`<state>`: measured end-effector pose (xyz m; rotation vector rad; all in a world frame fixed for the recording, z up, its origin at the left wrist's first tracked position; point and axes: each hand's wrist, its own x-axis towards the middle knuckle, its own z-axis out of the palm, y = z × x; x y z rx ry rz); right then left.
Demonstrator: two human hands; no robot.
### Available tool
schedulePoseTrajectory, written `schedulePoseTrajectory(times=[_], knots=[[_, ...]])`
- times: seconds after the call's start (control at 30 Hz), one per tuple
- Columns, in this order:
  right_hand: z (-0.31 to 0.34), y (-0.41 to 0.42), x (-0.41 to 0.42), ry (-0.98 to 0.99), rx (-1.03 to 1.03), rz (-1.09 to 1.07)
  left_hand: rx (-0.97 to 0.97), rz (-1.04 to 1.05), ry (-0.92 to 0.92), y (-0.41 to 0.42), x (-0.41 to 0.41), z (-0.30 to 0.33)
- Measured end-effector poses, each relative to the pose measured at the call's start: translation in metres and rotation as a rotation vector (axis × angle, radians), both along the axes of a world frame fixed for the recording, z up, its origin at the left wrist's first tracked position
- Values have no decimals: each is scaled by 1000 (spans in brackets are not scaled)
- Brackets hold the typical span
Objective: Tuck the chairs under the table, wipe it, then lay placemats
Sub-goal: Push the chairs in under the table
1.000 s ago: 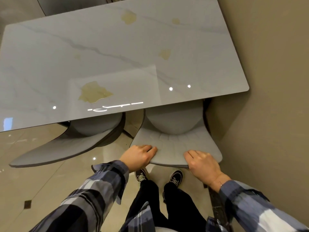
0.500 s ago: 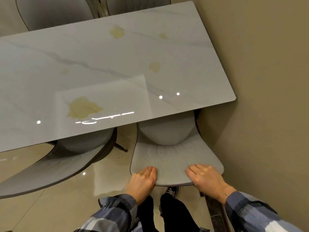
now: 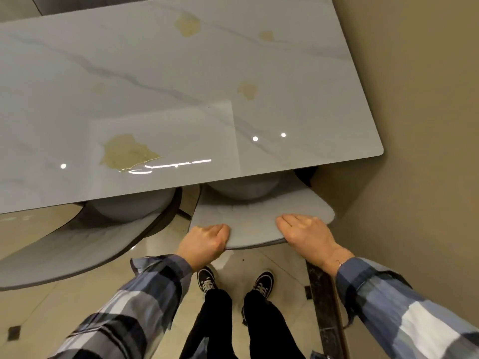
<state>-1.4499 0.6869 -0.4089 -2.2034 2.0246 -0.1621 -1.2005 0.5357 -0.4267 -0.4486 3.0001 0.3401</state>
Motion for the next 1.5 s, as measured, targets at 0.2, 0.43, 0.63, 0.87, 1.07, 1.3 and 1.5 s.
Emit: schedulePoseTrajectory(times=[0.2,0.43,0.63,0.87,1.07,1.3,1.5], knots=[[-2,22,-40,27,97,3,42,44,123,34,-37,0],[8,59,-58,136,186,-206,87,-59,257,67,-73,-6],[-2,43,-28,102,196,-274,77,-199,196,21,-52,-12],[4,8,-28,112,124,-101,24,-102,238,-4,-38,-12],[12,15,-61,155,98,-50,29,-67,317,16,-68,-7],[2,16,-43,125,7,-190,16,-159,290,-1,-62,-12],[12,11,-54,124,5,-75,-1,-151,300,2,-66,-13]])
